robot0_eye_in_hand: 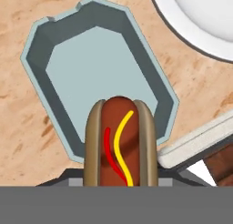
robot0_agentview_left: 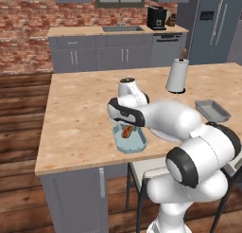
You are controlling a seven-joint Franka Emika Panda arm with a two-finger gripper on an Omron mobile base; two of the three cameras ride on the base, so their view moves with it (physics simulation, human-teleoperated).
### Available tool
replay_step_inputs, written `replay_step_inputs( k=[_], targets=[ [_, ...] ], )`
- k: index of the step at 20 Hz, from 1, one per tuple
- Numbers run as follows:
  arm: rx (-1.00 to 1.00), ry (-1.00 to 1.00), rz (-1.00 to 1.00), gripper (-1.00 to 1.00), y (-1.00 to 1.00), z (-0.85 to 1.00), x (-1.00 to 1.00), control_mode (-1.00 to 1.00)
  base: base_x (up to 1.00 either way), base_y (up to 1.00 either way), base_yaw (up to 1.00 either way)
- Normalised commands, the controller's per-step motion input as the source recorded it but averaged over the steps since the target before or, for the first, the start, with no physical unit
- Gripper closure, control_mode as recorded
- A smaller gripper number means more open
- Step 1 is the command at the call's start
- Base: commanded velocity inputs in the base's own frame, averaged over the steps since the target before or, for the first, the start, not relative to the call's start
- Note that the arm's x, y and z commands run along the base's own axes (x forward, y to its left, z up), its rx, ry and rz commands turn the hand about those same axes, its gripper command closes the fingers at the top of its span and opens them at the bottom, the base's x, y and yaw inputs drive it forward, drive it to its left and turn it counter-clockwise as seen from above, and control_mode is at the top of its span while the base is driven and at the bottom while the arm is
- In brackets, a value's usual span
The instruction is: Place one cooked food and one vegetable from the large plate to each tupperware container.
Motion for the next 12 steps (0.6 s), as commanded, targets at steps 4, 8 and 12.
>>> replay_step_inputs(
  k=[4, 8, 12],
  targets=[
    [0.03, -0.06, 0.19, 1.00, -0.15, -0.02, 0.08, -1.00, 0.00, 0.00, 0.00],
    [0.12, -0.15, 0.25, 1.00, -0.04, -0.24, 0.01, -1.00, 0.00, 0.00, 0.00],
    [0.09, -0.18, 0.24, 1.00, 0.00, -0.31, 0.00, -1.00, 0.00, 0.00, 0.00]
  ],
)
